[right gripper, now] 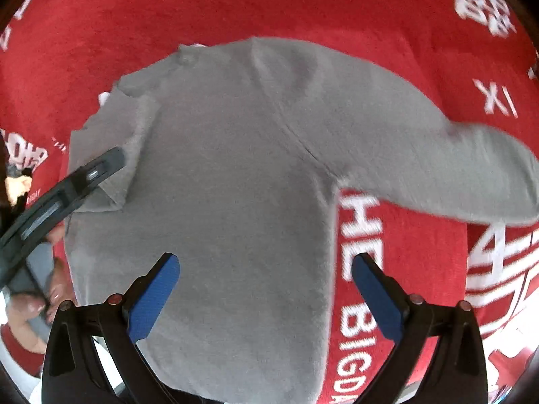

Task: Fold small clothes

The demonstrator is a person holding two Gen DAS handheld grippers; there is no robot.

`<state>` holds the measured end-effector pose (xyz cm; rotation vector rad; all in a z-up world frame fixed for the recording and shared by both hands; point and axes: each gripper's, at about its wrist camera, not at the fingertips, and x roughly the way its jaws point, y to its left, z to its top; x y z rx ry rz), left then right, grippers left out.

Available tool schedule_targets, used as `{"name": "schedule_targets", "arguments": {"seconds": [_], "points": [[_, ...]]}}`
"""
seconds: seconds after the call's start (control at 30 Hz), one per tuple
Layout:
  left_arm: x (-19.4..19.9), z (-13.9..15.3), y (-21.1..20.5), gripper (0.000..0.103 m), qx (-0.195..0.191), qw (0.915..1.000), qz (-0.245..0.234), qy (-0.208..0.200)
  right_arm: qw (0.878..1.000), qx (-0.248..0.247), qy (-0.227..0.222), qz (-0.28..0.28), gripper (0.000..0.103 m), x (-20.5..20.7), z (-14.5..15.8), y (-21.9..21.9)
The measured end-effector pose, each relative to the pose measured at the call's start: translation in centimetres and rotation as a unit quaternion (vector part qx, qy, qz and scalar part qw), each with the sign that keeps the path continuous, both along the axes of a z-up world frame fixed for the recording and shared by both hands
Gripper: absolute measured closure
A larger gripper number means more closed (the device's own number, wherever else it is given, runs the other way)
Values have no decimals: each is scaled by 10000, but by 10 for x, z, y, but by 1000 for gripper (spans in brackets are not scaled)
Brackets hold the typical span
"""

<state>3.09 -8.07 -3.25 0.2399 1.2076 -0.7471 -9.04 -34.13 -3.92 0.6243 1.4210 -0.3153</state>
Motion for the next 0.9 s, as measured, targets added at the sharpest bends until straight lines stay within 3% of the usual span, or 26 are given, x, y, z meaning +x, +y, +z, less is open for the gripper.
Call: {"name": "schedule_targets", "arguments": {"seconds": [0.13, 0.2, 0.27, 0.4, 0.57, 0.6, 0.63, 0.67, 0.7, 0.73, 0.8, 0.87, 0.9], "points": [[34, 20, 49, 22, 219, 9982, 422, -359, 9956, -460, -380, 722, 0, 40, 18, 26], [62, 18, 75, 22, 482, 9943, 782, -538, 9850, -800, -644, 1386, 0, 66, 27, 52], [93, 0, 96, 22, 926, 9890, 1050, -472, 9668, -1070, -888, 2144, 0, 94, 32, 85], [130, -36, 111, 22, 1366, 9825, 1220, -356, 9220, -1685, -1071, 3318, 0, 132, 25, 140], [149, -66, 121, 22, 1256, 9837, 1273, 206, 8662, -2533, -783, 4235, 2, 157, -7, 183], [152, -70, 122, 22, 1253, 9830, 1313, 262, 8565, -2671, -641, 4369, 8, 158, -16, 186], [153, -72, 123, 22, 1241, 9827, 1352, 254, 8442, -2834, -420, 4529, 35, 163, -29, 190], [154, -72, 124, 22, 1234, 9824, 1379, 235, 8437, -2774, -328, 4584, 64, 165, -34, 188], [154, -72, 124, 22, 1249, 9820, 1406, 191, 8596, -2473, -307, 4462, 97, 169, -34, 179], [154, -72, 123, 22, 1268, 9818, 1405, 142, 8765, -2297, -427, 4210, 97, 169, -27, 169], [152, -71, 123, 22, 1288, 9821, 1376, 15, 9348, -1761, -921, 2944, 96, 170, -2, 121], [151, -70, 125, 22, 1270, 9824, 1366, -12, 9673, -1275, -1173, 1851, 96, 160, 7, 76], [152, -71, 127, 22, 1255, 9825, 1373, 7, 9780, -1064, -1222, 1310, 96, 150, 6, 54]]}}
